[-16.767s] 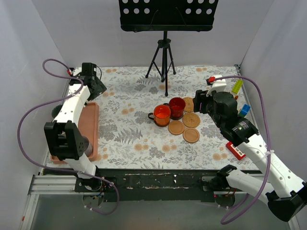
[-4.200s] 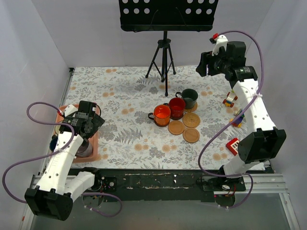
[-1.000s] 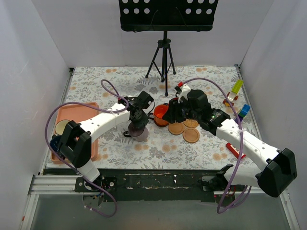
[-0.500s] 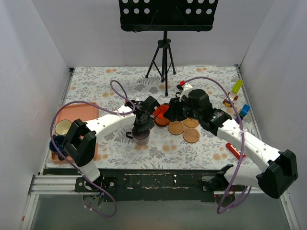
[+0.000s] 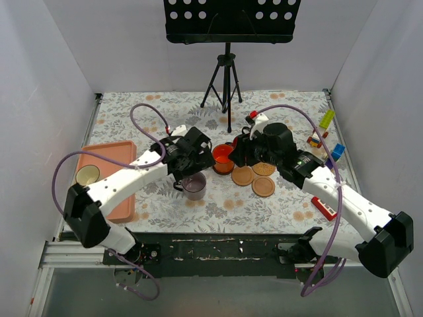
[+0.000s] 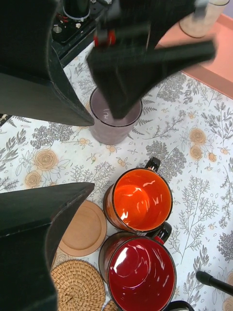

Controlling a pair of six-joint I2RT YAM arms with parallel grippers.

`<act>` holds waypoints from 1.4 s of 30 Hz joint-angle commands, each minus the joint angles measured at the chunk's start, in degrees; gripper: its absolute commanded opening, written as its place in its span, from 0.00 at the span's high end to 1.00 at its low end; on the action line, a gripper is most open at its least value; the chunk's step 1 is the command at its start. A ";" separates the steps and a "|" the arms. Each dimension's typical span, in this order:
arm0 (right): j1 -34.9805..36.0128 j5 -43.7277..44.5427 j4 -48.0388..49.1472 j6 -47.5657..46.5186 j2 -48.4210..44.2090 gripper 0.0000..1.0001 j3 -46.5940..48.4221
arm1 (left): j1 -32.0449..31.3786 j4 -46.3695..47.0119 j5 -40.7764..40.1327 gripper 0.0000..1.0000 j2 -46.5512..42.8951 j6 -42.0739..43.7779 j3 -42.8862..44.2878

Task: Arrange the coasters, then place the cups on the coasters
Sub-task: Place the cup at the center of the board, then pick up the cup at the center of the board.

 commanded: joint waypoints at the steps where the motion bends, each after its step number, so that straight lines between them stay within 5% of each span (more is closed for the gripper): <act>1: 0.40 -0.25 -1.31 -4.52 1.19 0.42 4.24 | -0.17 3.16 -1.52 0.02 -8.90 9.64 1.72; 4: 1.62 -1.05 -3.15 -6.37 2.95 0.42 6.00 | 4.37 7.72 4.86 0.02 -13.21 15.80 -1.08; 7: 4.17 -0.70 -5.35 -7.16 6.20 0.42 7.84 | 18.86 13.00 14.73 0.02 -17.69 19.41 -7.05; 11: 9.61 1.85 -8.07 -8.74 12.17 0.43 11.80 | 26.54 13.81 11.94 0.02 -19.46 25.56 -6.99; 22: 14.28 2.90 -12.12 -9.89 28.87 0.45 23.49 | 28.40 11.18 15.01 0.02 -20.60 22.76 -9.00; 42: 14.37 3.61 -8.35 -11.12 37.40 0.48 21.74 | 27.17 8.45 8.42 0.02 -22.18 31.02 -8.03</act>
